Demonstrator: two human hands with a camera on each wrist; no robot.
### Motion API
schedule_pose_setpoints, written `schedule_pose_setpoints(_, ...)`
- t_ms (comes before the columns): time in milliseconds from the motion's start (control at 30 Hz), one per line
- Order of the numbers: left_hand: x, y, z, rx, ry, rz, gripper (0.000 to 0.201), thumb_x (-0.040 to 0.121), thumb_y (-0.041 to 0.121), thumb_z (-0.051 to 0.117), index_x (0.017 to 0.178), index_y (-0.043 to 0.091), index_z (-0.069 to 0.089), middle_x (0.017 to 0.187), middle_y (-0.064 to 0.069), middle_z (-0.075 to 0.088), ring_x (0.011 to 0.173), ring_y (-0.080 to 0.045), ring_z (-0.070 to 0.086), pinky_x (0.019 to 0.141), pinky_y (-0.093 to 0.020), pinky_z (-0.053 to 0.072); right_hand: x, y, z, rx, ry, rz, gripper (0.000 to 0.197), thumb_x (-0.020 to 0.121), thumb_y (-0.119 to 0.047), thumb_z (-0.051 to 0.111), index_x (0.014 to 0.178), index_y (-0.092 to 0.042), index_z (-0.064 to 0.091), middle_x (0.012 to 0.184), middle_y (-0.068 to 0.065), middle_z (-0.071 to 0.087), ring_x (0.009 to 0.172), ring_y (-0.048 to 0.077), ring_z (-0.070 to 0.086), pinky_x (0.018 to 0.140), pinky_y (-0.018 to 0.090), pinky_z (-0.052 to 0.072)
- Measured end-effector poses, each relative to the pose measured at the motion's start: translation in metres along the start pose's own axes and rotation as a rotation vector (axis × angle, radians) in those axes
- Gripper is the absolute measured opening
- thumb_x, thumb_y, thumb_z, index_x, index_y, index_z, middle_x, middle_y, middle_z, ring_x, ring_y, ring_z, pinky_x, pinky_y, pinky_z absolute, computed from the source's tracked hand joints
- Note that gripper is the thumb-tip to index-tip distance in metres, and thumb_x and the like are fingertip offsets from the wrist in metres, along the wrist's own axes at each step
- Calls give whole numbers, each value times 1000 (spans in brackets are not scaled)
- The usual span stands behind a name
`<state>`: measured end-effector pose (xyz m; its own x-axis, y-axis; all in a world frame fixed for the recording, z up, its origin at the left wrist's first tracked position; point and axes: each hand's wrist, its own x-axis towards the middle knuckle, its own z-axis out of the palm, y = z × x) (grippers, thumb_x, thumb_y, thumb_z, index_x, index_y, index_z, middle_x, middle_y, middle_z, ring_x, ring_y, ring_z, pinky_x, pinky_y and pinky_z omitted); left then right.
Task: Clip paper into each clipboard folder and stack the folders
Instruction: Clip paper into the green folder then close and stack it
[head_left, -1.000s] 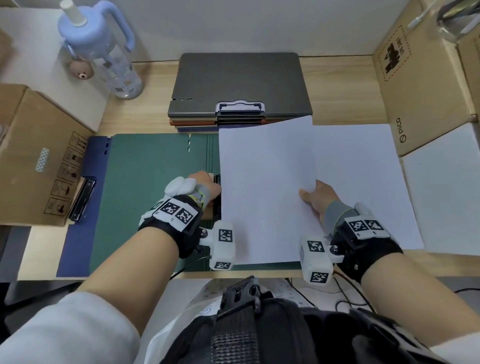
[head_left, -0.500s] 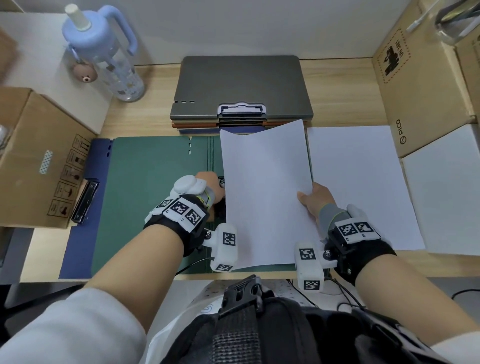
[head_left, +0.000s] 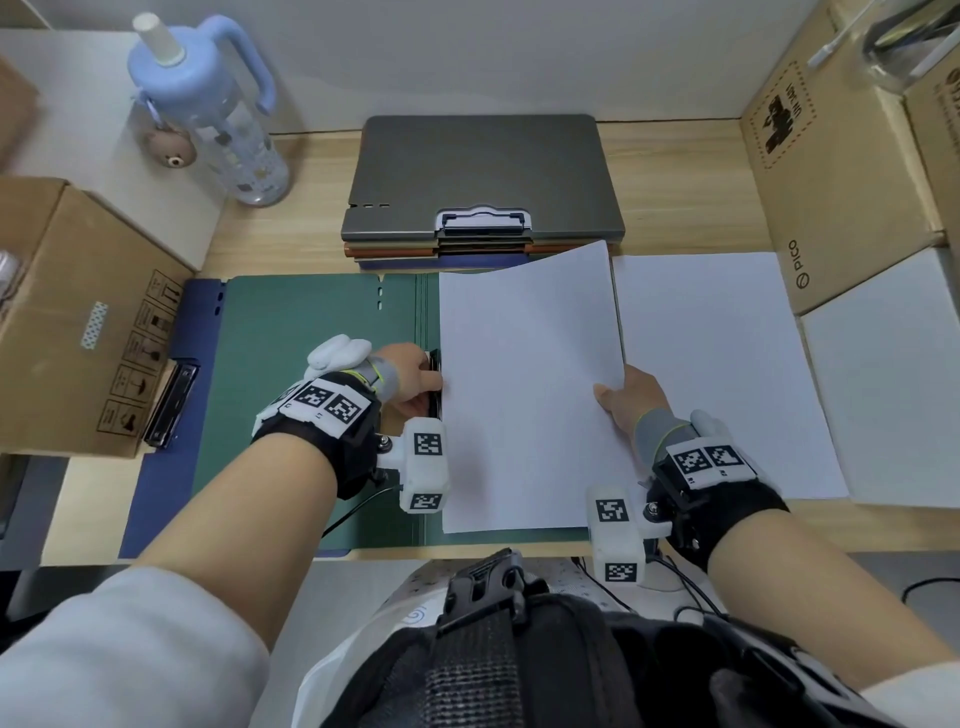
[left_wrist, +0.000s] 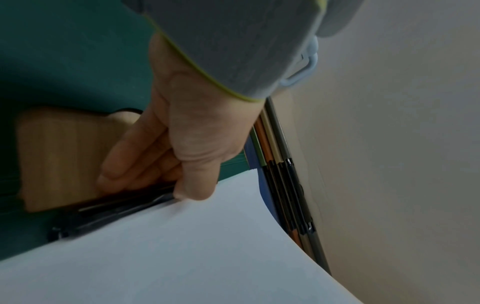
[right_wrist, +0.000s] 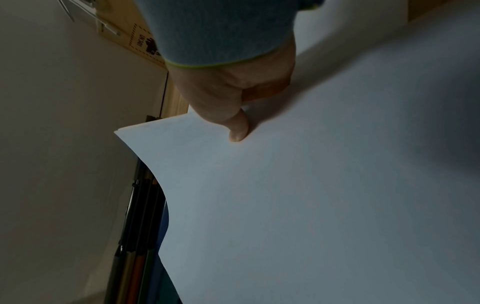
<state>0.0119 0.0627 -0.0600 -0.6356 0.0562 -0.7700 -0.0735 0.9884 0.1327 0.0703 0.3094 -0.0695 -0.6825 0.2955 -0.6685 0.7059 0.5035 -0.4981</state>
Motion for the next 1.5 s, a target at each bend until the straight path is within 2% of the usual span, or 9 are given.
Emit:
schedule_pose_setpoints(167, -1, -1, -1, -16, -12, 7, 36, 96, 30, 46, 112, 0, 60, 93, -8, 55, 85, -24, 51, 73, -28, 37, 0, 0, 1, -16, 5, 0, 36, 96, -15, 46, 130, -4, 51, 130, 14, 57, 118, 34, 54, 97, 35, 41)
schedule_pose_setpoints(300, 0, -3, 0, -46, -17, 26, 25, 97, 30, 46, 92, 8, 56, 92, -7, 57, 80, -22, 54, 66, -25, 40, 1, 0, 0, -49, 11, 8, 38, 95, -16, 47, 131, -3, 49, 132, 15, 55, 120, 34, 52, 99, 35, 40)
schedule_pose_setpoints(467, 0, -3, 0, -106, 12, 29, 33, 98, 26, 45, 66, 16, 46, 85, -5, 57, 34, 2, 53, 34, -8, 38, 1, 2, -1, -51, 16, 0, 37, 95, -15, 47, 131, -5, 50, 132, 15, 56, 120, 34, 52, 97, 34, 40)
schedule_pose_setpoints(667, -4, 3, 0, -167, -5, -19, 34, 98, 24, 45, 67, 11, 47, 68, -2, 56, 22, 5, 46, 27, -6, 33, -2, 4, 1, 15, 7, -2, 37, 95, -14, 48, 131, -2, 50, 131, 16, 56, 119, 34, 53, 97, 34, 41)
schedule_pose_setpoints(833, -3, 4, 1, -146, -12, -28, 33, 97, 26, 45, 67, 10, 50, 63, -2, 58, 32, -5, 53, 39, -14, 42, -4, 3, 8, 39, -6, -2, 37, 95, -13, 48, 130, -1, 50, 131, 16, 56, 120, 34, 53, 100, 36, 41)
schedule_pose_setpoints(1000, -7, 11, 3, -32, 20, -61, 34, 95, 29, 46, 66, 11, 42, 71, -5, 48, 56, -17, 42, 54, -24, 33, -3, 3, 7, 50, -7, 7, 37, 95, -13, 48, 131, -2, 49, 131, 15, 56, 120, 33, 53, 99, 35, 41)
schedule_pose_setpoints(1267, -20, 31, 3, 92, 32, -125, 44, 100, 28, 38, 60, 12, 29, 61, -3, 31, 53, -15, 31, 51, -21, 23, -1, 2, 6, 20, -6, 27, 37, 95, -14, 48, 130, -1, 49, 132, 16, 55, 120, 33, 52, 98, 34, 41)
schedule_pose_setpoints(1367, -22, 36, 2, 107, 21, -119, 36, 101, 32, 36, 77, 5, 41, 79, -7, 43, 79, -18, 42, 71, -26, 29, -1, 1, 7, -3, -6, 32, 38, 95, -14, 47, 131, -2, 48, 132, 16, 55, 120, 33, 52, 98, 34, 40)
schedule_pose_setpoints(1500, -23, 36, 2, 95, 31, -121, 43, 101, 30, 36, 63, 8, 33, 65, -3, 36, 55, -16, 34, 52, -23, 22, 0, -1, 7, -27, -9, 42, 40, 96, -16, 47, 133, -1, 45, 135, 15, 52, 123, 33, 50, 100, 35, 39)
